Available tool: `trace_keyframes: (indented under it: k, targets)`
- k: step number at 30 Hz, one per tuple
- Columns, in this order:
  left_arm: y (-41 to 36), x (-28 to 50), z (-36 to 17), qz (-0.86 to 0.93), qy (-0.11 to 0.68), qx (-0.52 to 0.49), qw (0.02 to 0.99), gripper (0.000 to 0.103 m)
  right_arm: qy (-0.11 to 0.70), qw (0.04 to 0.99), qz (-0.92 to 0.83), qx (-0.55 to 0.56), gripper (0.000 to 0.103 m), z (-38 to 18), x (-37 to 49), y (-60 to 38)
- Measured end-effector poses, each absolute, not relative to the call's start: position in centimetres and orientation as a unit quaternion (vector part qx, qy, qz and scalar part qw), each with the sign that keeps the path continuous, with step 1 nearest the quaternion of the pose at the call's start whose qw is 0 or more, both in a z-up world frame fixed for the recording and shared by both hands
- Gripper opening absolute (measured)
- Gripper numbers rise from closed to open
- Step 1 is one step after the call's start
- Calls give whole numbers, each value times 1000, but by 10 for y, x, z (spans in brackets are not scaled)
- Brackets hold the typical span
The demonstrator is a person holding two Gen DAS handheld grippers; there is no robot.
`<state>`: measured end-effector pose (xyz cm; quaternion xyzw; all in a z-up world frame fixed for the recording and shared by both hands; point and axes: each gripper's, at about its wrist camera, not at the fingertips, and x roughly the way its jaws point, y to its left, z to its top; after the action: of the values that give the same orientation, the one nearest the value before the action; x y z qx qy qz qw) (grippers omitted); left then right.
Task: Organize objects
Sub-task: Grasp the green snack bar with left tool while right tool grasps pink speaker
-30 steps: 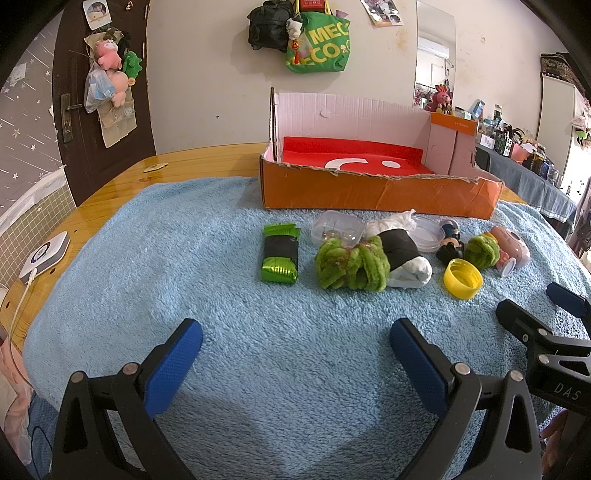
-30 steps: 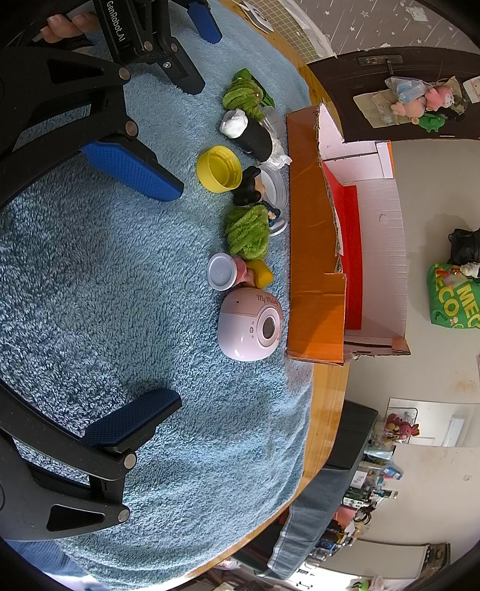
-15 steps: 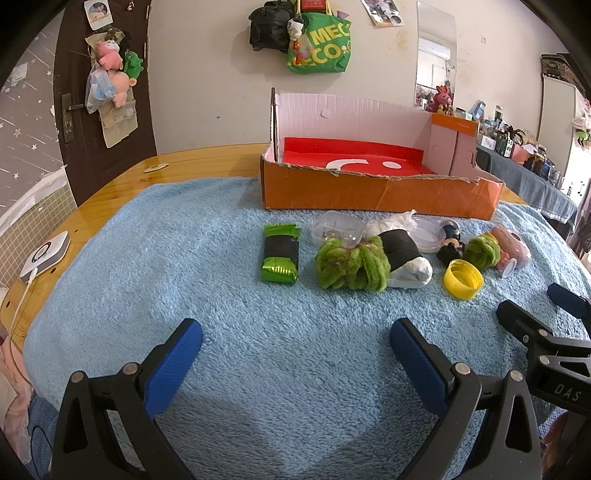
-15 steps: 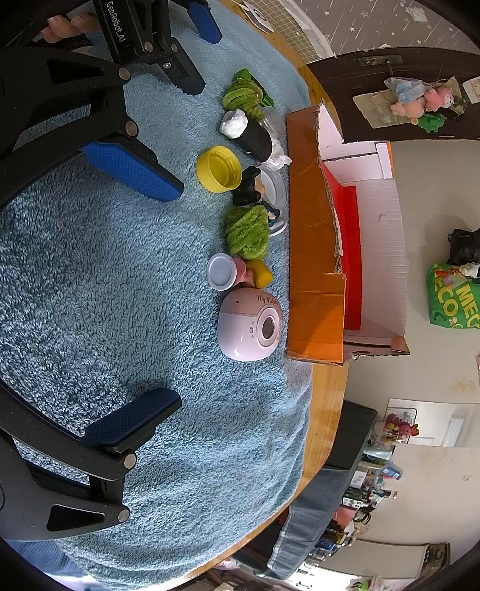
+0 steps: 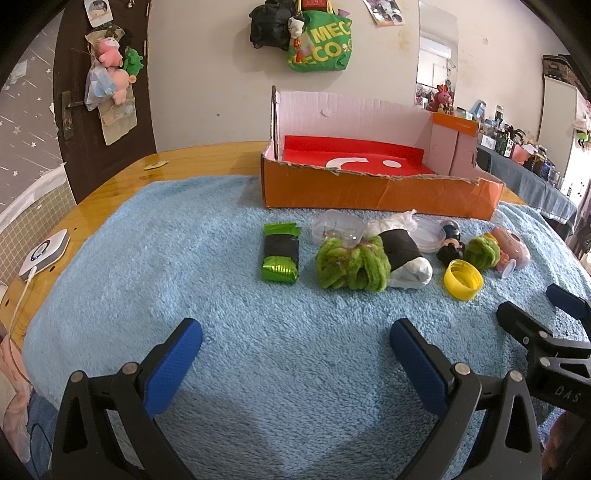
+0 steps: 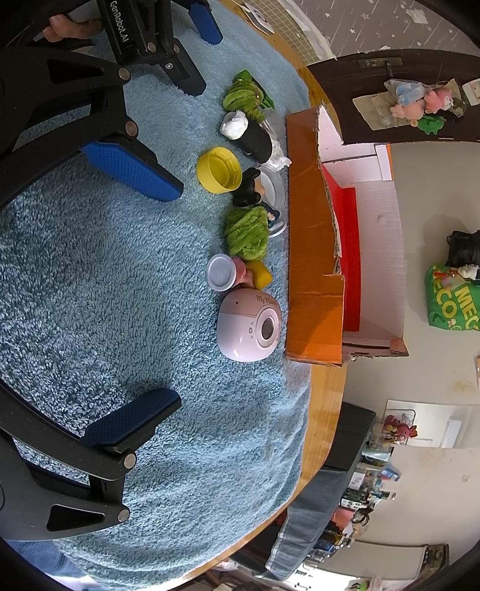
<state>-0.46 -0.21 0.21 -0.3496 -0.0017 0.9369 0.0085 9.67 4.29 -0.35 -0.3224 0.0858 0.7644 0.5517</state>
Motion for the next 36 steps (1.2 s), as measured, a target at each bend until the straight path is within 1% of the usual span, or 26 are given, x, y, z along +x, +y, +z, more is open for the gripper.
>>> trace_keyframes:
  k: [1,2,7,13,16,19,27,36]
  targets:
    - [-3,-3,3,936,-4,-352,10,103,87,552,764,-324,103,-5,96,43]
    - [-4,-3,4,935,-5,-354,12,103,94,576,745,-322,103,-4,96,44]
    - [-8,-6,19,937,1,-348,26,103,92,580,747,-312,103,11,94,45]
    - [-27,-30,41,926,-26,-372,56,103,80,596,743,-295,103,41,93,60]
    - [-34,-42,46,921,-23,-384,56,103,76,603,736,-297,103,48,94,70]
    - [-38,-51,48,917,-11,-395,58,103,88,606,732,-300,103,51,98,80]
    - [-46,-78,38,899,26,-434,58,101,130,626,701,-317,103,44,112,105]
    - [-46,-93,26,888,50,-454,60,101,150,625,684,-345,103,28,114,113]
